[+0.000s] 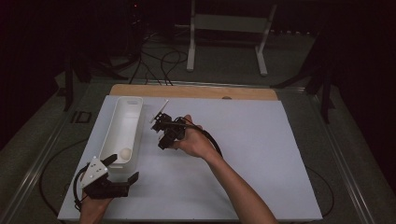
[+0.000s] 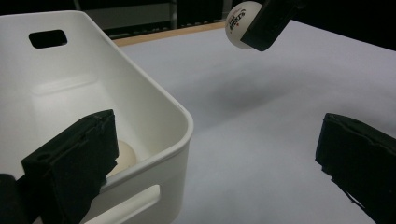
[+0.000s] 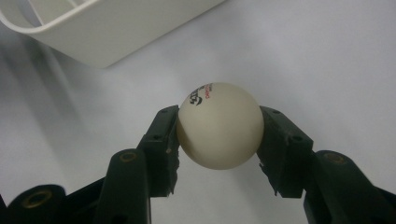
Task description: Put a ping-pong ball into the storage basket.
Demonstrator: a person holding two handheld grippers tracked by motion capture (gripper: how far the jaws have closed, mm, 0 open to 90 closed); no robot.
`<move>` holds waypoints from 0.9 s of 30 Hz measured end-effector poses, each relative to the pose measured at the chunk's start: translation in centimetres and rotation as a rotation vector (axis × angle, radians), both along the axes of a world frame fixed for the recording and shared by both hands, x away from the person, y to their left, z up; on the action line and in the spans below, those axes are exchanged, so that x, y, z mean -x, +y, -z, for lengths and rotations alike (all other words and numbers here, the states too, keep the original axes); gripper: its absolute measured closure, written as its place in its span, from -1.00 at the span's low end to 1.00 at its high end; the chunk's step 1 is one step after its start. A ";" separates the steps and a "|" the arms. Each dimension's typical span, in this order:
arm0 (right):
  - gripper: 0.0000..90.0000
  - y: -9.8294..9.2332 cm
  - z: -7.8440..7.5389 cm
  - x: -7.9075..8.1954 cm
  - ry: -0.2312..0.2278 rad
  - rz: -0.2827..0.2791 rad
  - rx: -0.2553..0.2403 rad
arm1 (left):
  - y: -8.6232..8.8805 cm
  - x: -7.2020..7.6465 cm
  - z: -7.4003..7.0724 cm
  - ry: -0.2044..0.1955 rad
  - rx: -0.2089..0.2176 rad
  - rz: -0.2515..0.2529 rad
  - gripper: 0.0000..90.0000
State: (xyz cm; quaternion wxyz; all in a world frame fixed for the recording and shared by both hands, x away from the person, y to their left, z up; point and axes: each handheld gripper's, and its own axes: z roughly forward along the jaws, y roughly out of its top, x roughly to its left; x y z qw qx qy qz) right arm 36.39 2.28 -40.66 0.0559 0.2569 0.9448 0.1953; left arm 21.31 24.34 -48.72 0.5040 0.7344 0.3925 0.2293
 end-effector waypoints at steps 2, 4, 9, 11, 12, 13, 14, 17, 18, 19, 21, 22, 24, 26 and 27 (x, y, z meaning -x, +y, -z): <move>0.12 0.1 -0.1 0.0 0.000 0.000 -0.002 | 0.0 0.0 0.0 0.001 0.000 0.001 -1.00; 0.12 0.1 -0.1 0.0 0.001 0.003 -0.003 | 0.0 0.0 0.0 0.001 0.000 0.001 -1.00; 0.12 0.3 -0.3 -0.1 -0.002 0.002 -0.005 | 0.0 0.0 0.0 0.002 0.003 0.000 -1.00; 0.12 0.4 -0.4 -0.1 -0.003 0.002 -0.005 | 0.0 0.0 0.0 0.001 0.003 0.000 -1.00; 0.12 0.4 -0.5 -0.1 -0.004 -0.001 -0.003 | 0.0 0.0 0.0 0.002 0.003 0.000 -1.00; 0.12 0.4 -0.5 -0.1 -0.003 0.001 -0.003 | 0.0 0.0 0.0 0.003 0.003 0.000 -1.00; 0.12 0.5 -0.5 -0.1 -0.003 0.001 -0.005 | 0.0 0.0 0.0 0.002 0.003 0.000 -1.00; 0.12 0.6 -0.6 -0.1 -0.004 -0.001 -0.005 | 0.0 0.0 0.0 0.003 0.003 -0.001 -1.00; 0.12 0.7 -0.7 -0.1 -0.004 -0.001 -0.004 | 0.0 0.0 0.0 0.003 0.001 0.000 -1.00; 0.12 0.7 -0.7 -0.1 -0.004 0.000 -0.005 | 0.0 0.0 0.0 0.002 0.001 0.000 -1.00; 0.12 0.8 -0.7 -0.2 -0.006 -0.004 -0.007 | 0.0 0.0 0.0 0.002 0.001 0.000 -1.00; 0.12 0.8 -0.8 -0.2 -0.005 -0.004 -0.005 | 0.0 0.0 0.0 0.003 0.001 0.000 -1.00; 0.12 0.9 -0.9 -0.2 -0.005 -0.002 -0.005 | 0.0 0.0 0.0 0.002 0.000 0.000 -1.00; 0.12 1.0 -1.0 -0.3 -0.007 -0.001 -0.006 | 0.0 0.0 0.0 0.003 0.001 0.000 -1.00; 0.12 1.0 -1.0 -0.3 -0.006 0.000 -0.007 | 0.0 0.0 0.0 0.002 0.002 0.000 -1.00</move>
